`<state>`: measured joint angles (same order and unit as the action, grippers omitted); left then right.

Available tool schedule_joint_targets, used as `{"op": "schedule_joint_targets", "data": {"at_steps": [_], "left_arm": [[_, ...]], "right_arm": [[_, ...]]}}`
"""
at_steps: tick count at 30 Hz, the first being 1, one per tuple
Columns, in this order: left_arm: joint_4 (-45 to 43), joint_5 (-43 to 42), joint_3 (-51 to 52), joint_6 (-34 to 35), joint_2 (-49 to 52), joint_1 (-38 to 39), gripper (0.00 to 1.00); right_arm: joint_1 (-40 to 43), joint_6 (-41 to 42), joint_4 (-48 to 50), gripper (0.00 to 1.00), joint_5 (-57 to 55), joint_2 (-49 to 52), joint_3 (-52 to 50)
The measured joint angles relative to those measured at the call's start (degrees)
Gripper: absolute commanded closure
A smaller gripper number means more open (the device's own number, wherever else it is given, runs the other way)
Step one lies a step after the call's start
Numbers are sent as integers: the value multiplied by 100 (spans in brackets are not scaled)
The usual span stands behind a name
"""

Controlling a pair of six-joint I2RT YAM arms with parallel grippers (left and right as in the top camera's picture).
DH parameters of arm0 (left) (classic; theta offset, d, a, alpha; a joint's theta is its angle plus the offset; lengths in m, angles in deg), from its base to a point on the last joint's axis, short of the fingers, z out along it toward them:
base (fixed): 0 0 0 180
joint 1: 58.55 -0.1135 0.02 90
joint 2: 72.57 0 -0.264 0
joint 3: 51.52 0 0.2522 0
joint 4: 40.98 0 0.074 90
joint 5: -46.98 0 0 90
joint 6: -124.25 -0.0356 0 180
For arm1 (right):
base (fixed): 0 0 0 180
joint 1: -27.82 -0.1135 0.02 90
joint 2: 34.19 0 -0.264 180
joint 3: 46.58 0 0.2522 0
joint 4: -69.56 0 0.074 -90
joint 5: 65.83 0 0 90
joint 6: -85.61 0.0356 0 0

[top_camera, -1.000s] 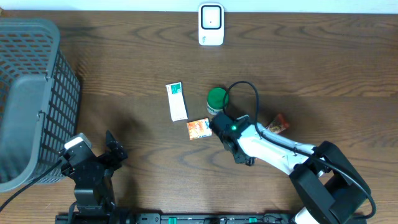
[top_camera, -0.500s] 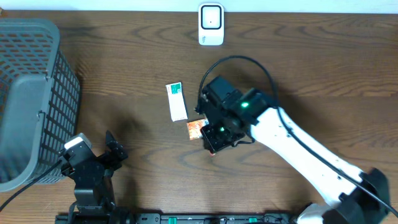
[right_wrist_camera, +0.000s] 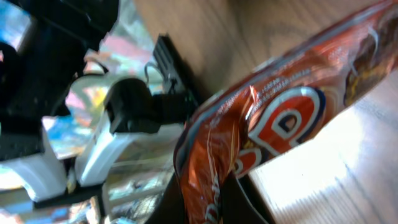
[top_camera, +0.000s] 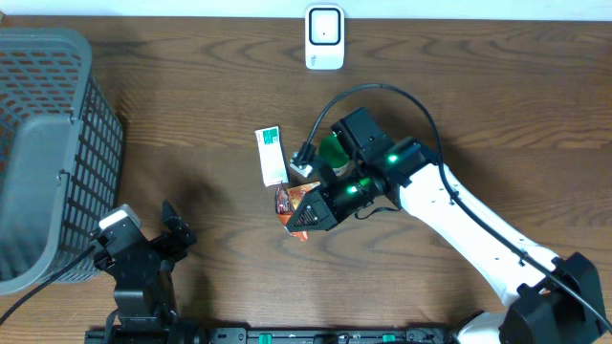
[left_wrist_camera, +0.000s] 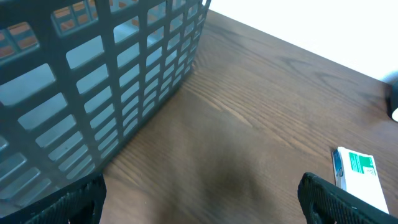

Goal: Scan the item barcode

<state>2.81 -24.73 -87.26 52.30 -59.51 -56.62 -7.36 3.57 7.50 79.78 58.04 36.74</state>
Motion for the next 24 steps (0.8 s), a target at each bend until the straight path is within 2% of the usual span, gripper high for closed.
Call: {"op": "schedule_joint_targets", "data": {"at_steps": [6, 11, 18, 24], "left_arm": [[2, 0, 0, 0, 0, 0, 2], [2, 0, 0, 0, 0, 0, 2], [2, 0, 0, 0, 0, 0, 1], [0, 0, 0, 2, 0, 0, 2]], "right_arm": [[365, 57, 584, 99, 730, 120, -835], [686, 55, 603, 99, 955, 179, -1320], [1176, 52, 605, 99, 935, 179, -1665], [1504, 50, 407, 99, 461, 179, -1864]]}}
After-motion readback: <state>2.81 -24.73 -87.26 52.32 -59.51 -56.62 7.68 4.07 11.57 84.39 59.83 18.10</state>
